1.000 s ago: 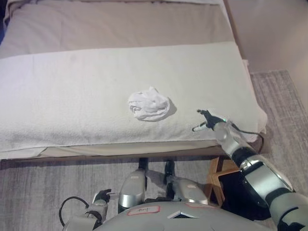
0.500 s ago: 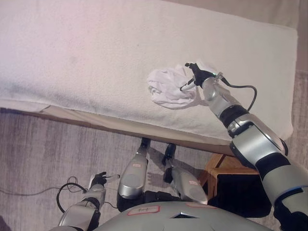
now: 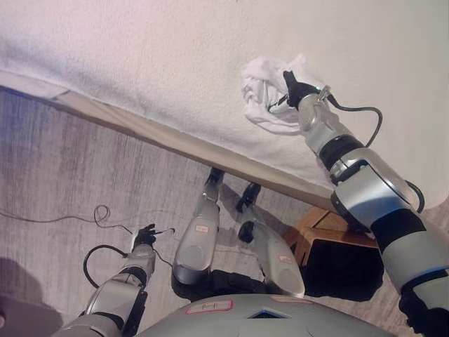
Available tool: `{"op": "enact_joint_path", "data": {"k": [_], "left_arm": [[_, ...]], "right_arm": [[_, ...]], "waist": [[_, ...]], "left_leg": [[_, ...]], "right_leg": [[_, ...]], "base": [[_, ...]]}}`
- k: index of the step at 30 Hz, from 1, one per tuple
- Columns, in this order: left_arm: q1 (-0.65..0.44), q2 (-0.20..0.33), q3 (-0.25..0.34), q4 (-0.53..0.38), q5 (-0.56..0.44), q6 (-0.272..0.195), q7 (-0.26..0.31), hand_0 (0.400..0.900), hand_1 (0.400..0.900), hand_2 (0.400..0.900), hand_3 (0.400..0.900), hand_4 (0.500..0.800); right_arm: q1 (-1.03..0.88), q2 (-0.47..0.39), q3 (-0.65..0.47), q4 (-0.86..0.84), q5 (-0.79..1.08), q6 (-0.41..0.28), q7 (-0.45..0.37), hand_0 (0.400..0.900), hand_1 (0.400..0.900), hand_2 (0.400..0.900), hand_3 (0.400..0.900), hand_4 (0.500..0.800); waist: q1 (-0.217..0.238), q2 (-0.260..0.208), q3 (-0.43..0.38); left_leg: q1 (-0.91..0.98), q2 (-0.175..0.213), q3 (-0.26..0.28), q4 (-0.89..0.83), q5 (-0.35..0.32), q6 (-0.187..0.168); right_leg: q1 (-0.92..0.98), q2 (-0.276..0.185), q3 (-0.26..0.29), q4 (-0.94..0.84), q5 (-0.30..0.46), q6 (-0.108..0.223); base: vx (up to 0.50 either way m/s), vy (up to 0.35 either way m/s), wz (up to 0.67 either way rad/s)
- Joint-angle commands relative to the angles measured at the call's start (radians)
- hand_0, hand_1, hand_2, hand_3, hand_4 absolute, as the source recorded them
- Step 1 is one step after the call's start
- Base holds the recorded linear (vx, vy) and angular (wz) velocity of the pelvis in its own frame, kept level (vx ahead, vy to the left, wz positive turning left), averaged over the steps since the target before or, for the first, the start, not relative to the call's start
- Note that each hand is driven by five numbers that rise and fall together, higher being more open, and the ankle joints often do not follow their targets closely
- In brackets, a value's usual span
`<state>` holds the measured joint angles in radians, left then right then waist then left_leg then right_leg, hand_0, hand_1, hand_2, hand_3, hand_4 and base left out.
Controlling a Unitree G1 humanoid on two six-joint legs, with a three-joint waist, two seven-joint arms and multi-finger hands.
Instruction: Put the clothes on the bed into the basket.
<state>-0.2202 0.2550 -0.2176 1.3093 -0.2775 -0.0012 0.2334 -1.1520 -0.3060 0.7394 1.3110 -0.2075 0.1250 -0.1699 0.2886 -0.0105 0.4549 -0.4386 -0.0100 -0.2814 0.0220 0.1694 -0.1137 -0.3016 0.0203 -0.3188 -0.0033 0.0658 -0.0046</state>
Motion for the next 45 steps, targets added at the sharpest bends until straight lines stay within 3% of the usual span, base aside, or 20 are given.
{"op": "enact_joint_path", "data": {"k": [1, 11, 12, 14, 26, 32, 38, 45], "left_arm": [[0.045, 0.044, -0.045, -0.005, -0.047, 0.002, 0.041, 0.900, 0.900, 0.900, 0.900, 0.800], [0.023, 0.032, -0.078, -0.074, -0.103, -0.021, 0.040, 0.900, 0.900, 0.900, 0.900, 0.800], [0.025, 0.032, -0.078, -0.075, -0.105, -0.020, 0.038, 0.900, 0.900, 0.900, 0.900, 0.800], [0.027, 0.030, -0.077, -0.079, -0.108, -0.021, 0.038, 0.900, 0.900, 0.900, 0.900, 0.800], [0.031, 0.033, -0.072, -0.077, -0.115, -0.022, 0.046, 0.900, 0.900, 0.900, 0.900, 0.800], [0.042, 0.030, -0.050, -0.065, -0.107, -0.023, 0.046, 0.900, 0.900, 0.900, 0.900, 0.800], [0.064, 0.021, -0.015, -0.039, -0.083, -0.015, 0.036, 0.900, 0.900, 0.900, 0.900, 0.800], [0.093, 0.012, 0.036, -0.003, -0.049, 0.003, 0.013, 0.900, 0.900, 0.900, 0.900, 0.800]], "right_arm": [[-0.037, -0.008, -0.003, 0.024, 0.031, -0.009, -0.003, 0.900, 0.900, 0.900, 0.900, 0.800], [-0.125, -0.082, 0.013, 0.066, 0.069, -0.016, 0.013, 0.900, 0.900, 0.900, 0.900, 0.800], [-0.127, -0.090, 0.016, 0.065, 0.075, -0.019, 0.015, 0.596, 0.596, 0.596, 0.596, 0.618], [-0.129, -0.099, 0.009, 0.057, 0.101, -0.026, 0.015, 0.400, 0.400, 0.400, 0.400, 0.500], [-0.136, -0.102, -0.001, 0.058, 0.128, -0.034, -0.005, 0.400, 0.400, 0.400, 0.400, 0.500], [-0.091, -0.117, -0.017, 0.049, 0.112, -0.035, -0.012, 0.400, 0.400, 0.400, 0.400, 0.500], [-0.014, -0.171, -0.039, 0.028, 0.079, -0.035, -0.002, 0.400, 0.400, 0.400, 0.400, 0.500], [0.083, -0.252, -0.090, 0.014, 0.039, -0.031, 0.029, 0.400, 0.400, 0.400, 0.400, 0.500]], "waist": [[0.018, 0.027, 0.019], [0.032, 0.074, 0.065], [0.032, 0.075, 0.065], [0.032, 0.076, 0.065], [0.012, 0.067, 0.065], [-0.010, 0.041, 0.037], [-0.063, 0.006, -0.039], [-0.155, -0.029, -0.136]], "left_leg": [[-0.024, 0.002, -0.018, -0.072, 0.104, 0.033], [-0.078, -0.012, -0.022, -0.059, 0.120, 0.035], [-0.081, -0.013, -0.023, -0.059, 0.121, 0.035], [-0.075, -0.014, -0.024, -0.062, 0.122, 0.036], [-0.050, -0.015, -0.005, -0.053, 0.108, 0.038], [0.000, -0.007, 0.034, -0.059, 0.091, 0.039], [0.092, 0.016, 0.115, -0.080, 0.056, 0.048], [0.221, 0.031, 0.249, -0.070, -0.017, 0.067]], "right_leg": [[-0.015, -0.086, 0.078, 0.172, -0.107, 0.059], [-0.101, -0.098, 0.083, 0.236, -0.118, 0.057], [-0.102, -0.099, 0.082, 0.235, -0.118, 0.057], [-0.102, -0.099, 0.083, 0.234, -0.118, 0.058], [-0.077, -0.095, 0.100, 0.225, -0.114, 0.056], [-0.021, -0.088, 0.126, 0.173, -0.082, 0.064], [0.043, -0.087, 0.196, 0.109, -0.043, 0.081], [0.111, -0.089, 0.313, 0.061, -0.011, 0.101]], "base": [[-0.04, 0.015, 0.02], [-0.04, 0.013, 0.01], [0.00, 0.000, 0.00], [0.00, 0.000, 0.00], [-0.01, 0.007, -0.05], [0.00, 0.020, -0.22], [0.04, 0.064, -0.56], [0.07, 0.050, -0.69]]}}
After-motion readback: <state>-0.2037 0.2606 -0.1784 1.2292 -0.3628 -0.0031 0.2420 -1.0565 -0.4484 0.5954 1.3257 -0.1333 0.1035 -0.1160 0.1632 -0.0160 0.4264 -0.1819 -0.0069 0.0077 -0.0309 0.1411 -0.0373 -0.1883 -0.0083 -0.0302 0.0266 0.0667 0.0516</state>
